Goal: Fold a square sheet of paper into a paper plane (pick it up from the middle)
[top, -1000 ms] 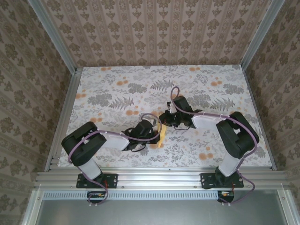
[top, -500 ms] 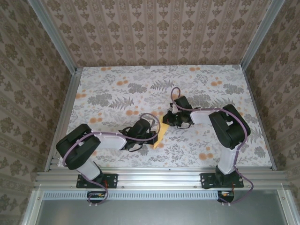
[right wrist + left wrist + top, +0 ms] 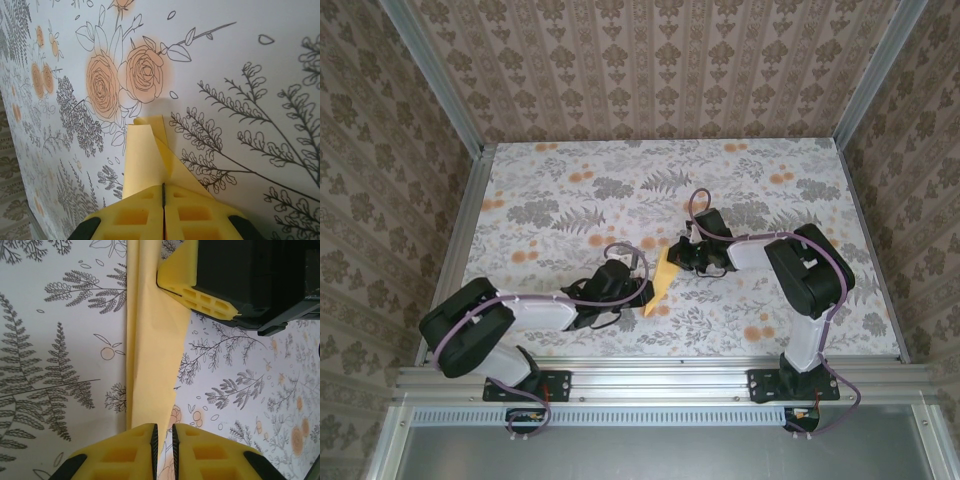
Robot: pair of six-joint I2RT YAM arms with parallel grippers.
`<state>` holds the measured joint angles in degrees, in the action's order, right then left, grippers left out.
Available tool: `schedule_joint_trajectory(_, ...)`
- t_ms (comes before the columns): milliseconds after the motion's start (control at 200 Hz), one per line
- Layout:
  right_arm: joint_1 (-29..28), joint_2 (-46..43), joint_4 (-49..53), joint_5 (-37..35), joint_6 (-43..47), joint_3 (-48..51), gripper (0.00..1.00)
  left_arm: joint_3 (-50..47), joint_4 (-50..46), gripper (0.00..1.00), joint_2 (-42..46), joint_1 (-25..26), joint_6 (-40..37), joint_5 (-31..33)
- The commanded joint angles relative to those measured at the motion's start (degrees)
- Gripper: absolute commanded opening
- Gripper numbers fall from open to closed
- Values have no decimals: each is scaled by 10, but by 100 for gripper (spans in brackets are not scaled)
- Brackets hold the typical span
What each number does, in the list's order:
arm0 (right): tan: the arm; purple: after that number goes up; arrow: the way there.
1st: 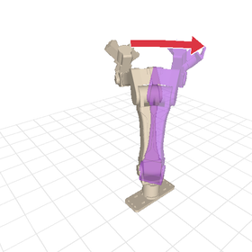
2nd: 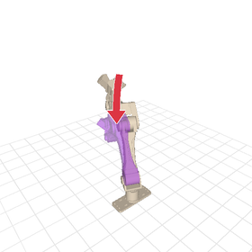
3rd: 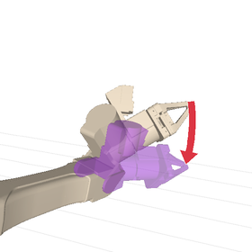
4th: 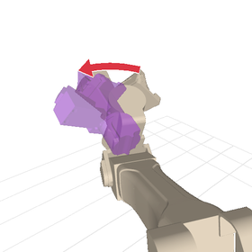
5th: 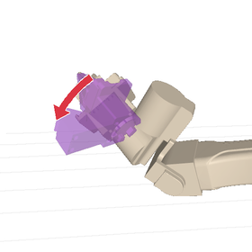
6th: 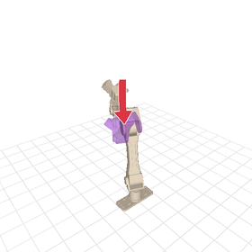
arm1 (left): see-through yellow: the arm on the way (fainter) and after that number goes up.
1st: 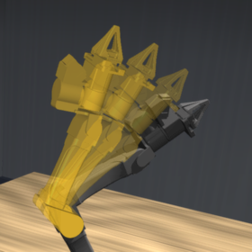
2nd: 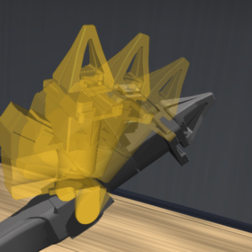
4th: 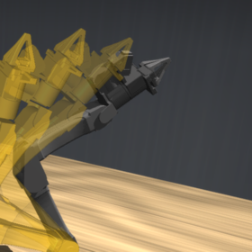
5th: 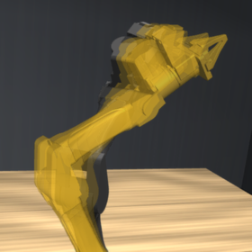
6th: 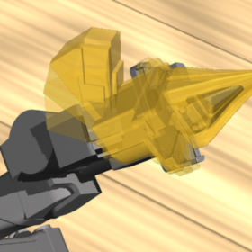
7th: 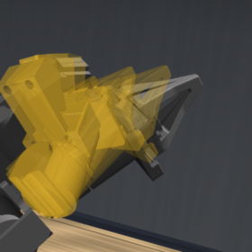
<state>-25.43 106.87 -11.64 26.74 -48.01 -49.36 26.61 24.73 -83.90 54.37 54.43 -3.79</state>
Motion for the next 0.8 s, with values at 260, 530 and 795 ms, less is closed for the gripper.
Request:
schedule_joint_trajectory(260,0,8,17,-29,-15,15,8,0,42,14,-72,15,112,41)
schedule_joint_trajectory(530,0,-19,9,14,-2,-2,8,8,-18,12,-85,23,113,38)
schedule_joint_trajectory(795,-36,-92,86,9,51,-26,8,31,-87,11,-94,23,87,34)
